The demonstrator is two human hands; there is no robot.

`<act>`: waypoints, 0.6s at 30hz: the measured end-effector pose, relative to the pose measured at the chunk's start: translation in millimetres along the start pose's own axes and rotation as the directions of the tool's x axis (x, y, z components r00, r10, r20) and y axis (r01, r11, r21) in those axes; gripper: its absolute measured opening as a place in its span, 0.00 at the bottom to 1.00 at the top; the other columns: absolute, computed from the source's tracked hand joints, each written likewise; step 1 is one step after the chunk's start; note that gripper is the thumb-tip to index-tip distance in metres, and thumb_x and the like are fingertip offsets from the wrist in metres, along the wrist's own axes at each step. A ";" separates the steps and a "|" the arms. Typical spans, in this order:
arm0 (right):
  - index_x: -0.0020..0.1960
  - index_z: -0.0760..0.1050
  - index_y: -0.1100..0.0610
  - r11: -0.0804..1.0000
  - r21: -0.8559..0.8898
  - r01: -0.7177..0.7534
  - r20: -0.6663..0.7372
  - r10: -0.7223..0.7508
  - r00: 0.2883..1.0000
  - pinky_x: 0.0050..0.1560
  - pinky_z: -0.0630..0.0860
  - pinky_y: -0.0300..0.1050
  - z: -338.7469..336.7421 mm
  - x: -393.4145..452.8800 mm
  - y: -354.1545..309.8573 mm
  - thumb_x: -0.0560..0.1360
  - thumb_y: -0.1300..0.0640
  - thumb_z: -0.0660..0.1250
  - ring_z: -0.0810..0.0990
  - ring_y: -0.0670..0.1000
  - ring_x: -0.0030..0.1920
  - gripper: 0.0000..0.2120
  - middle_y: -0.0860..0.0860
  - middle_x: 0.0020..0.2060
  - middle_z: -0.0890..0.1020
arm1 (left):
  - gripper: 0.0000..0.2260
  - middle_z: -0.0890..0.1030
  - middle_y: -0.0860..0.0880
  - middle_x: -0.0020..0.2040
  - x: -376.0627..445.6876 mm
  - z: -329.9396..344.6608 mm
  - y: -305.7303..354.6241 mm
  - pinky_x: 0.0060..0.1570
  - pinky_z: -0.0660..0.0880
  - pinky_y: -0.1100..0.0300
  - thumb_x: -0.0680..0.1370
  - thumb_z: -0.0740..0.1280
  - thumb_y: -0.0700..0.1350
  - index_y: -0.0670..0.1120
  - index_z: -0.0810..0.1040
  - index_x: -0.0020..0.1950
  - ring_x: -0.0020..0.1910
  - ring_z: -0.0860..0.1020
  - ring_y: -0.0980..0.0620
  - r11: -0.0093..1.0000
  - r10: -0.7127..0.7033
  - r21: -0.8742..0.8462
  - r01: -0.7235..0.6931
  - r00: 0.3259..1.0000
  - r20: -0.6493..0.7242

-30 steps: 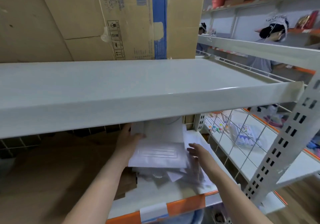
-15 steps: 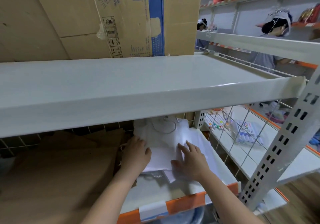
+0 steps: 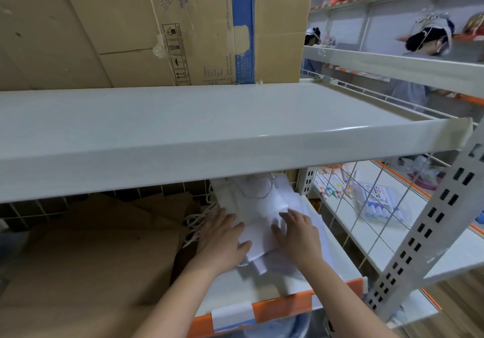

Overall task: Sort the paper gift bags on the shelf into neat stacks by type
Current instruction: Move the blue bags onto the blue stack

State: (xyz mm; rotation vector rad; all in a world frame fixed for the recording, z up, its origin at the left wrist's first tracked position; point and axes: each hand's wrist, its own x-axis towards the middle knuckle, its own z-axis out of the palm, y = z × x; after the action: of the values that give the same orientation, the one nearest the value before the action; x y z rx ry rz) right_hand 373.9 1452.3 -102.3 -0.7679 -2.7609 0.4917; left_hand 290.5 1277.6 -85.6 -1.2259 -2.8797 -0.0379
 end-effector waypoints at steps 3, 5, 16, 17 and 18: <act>0.61 0.75 0.50 0.999 0.052 0.016 0.064 -0.019 0.998 0.58 0.68 0.46 -0.2 -8.2 -0.9 0.78 0.44 0.58 0.69 0.53 0.66 0.16 0.48 0.64 0.75 | 0.24 0.68 0.49 0.69 3.3 2.1 12.5 0.73 0.49 0.45 0.79 0.52 0.60 0.50 0.68 0.70 0.72 0.58 0.46 0.999 0.046 0.003 -0.046 0.998 -0.030; 0.60 0.73 0.51 1.000 -0.009 0.017 0.142 -0.016 0.990 0.55 0.67 0.47 -2.1 -12.8 0.8 0.78 0.44 0.57 0.68 0.54 0.66 0.16 0.49 0.61 0.74 | 0.23 0.65 0.51 0.72 1.9 0.8 15.0 0.74 0.44 0.45 0.80 0.52 0.59 0.52 0.64 0.73 0.74 0.56 0.49 0.993 0.065 -0.098 -0.068 0.997 -0.030; 0.61 0.75 0.46 0.966 0.241 0.093 0.002 -0.096 0.995 0.59 0.69 0.46 -11.6 -32.0 -12.9 0.70 0.34 0.64 0.71 0.50 0.62 0.25 0.45 0.59 0.75 | 0.22 0.77 0.47 0.65 -16.7 2.4 -9.1 0.71 0.52 0.51 0.74 0.57 0.55 0.48 0.76 0.64 0.66 0.74 0.46 0.985 0.030 -0.150 -0.091 0.931 -0.364; 0.61 0.74 0.45 0.980 0.181 0.086 0.076 -0.101 0.992 0.60 0.68 0.48 -10.9 -34.3 -14.1 0.68 0.32 0.65 0.69 0.49 0.63 0.27 0.43 0.60 0.74 | 0.21 0.79 0.47 0.60 -20.8 4.0 -14.0 0.69 0.58 0.48 0.73 0.57 0.55 0.48 0.77 0.60 0.61 0.77 0.45 0.987 -0.044 -0.159 -0.025 0.908 -0.416; 0.63 0.72 0.44 0.990 0.120 0.076 0.132 -0.092 0.987 0.61 0.67 0.49 -9.0 -34.6 -13.1 0.67 0.32 0.66 0.68 0.49 0.65 0.28 0.42 0.62 0.73 | 0.20 0.80 0.47 0.57 -27.6 4.6 -20.7 0.65 0.63 0.44 0.72 0.57 0.54 0.47 0.77 0.58 0.58 0.78 0.44 0.981 -0.145 -0.182 0.071 0.888 -0.437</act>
State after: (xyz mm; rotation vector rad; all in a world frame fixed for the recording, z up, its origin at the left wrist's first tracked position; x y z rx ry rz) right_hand 399.6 1425.5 -93.6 -0.6091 -2.8466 0.7041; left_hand 294.7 1243.5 -91.2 -0.9174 -2.5649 -0.4978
